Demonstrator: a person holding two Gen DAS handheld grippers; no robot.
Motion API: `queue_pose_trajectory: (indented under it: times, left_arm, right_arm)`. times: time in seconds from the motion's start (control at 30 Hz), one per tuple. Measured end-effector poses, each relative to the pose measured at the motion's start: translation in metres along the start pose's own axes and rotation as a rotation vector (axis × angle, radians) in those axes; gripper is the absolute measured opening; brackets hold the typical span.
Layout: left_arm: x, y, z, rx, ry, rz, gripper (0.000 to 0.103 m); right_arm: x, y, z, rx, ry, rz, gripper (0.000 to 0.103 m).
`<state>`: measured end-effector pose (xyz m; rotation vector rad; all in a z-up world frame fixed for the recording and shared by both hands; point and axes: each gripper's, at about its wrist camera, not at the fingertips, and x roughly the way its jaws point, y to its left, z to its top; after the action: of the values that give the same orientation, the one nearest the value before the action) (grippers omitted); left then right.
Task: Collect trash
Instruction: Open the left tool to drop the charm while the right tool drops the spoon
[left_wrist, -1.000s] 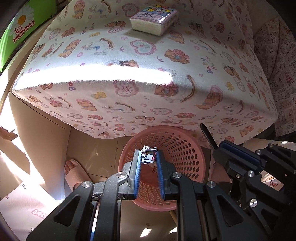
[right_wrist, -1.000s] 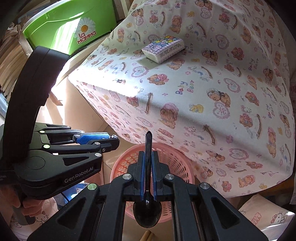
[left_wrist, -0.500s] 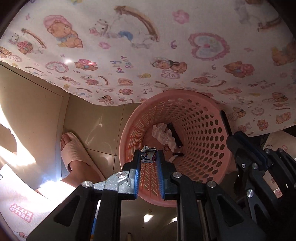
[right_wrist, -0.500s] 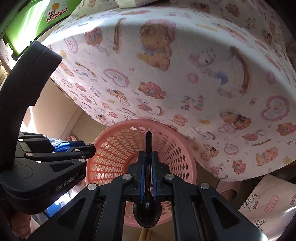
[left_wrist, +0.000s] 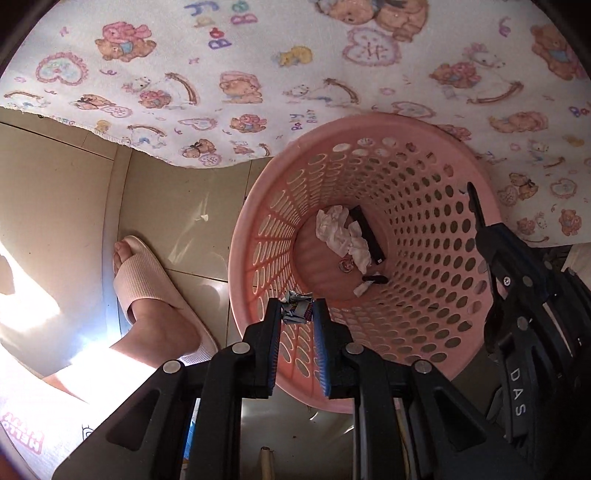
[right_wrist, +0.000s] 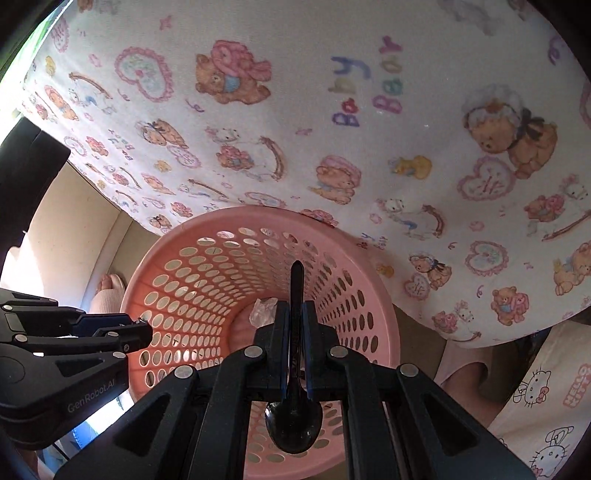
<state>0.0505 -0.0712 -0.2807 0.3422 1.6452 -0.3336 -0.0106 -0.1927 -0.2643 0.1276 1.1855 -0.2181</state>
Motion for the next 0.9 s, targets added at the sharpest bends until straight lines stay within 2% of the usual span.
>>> queue_pose_trajectory:
  times: [0.1, 0.5, 0.73, 0.77, 0.83, 0.9]
  left_arm:
    - [0.009, -0.001, -0.003, 0.007, 0.024, 0.012, 0.017]
    - [0.013, -0.006, -0.004, 0.024, 0.041, 0.0, 0.017]
    - [0.013, -0.005, -0.005, 0.023, 0.04, 0.02, 0.038]
    - [0.013, -0.004, -0.005, 0.019, 0.038, 0.027, 0.04]
    - [0.013, -0.002, -0.004, 0.013, 0.042, 0.033, 0.041]
    - [0.014, -0.001, -0.005, 0.009, 0.044, 0.035, 0.042]
  right_arm:
    - [0.006, -0.004, -0.002, 0.012, 0.015, 0.002, 0.008]
    - [0.022, 0.0, -0.009, 0.013, 0.056, 0.021, 0.008]
    - [0.032, -0.003, -0.012, 0.042, 0.096, 0.041, 0.009]
    - [0.035, -0.002, -0.013, 0.041, 0.099, 0.032, 0.011]
    - [0.037, -0.003, -0.014, 0.04, 0.108, 0.028, 0.031]
    - [0.036, -0.004, -0.015, 0.047, 0.101, 0.016, 0.044]
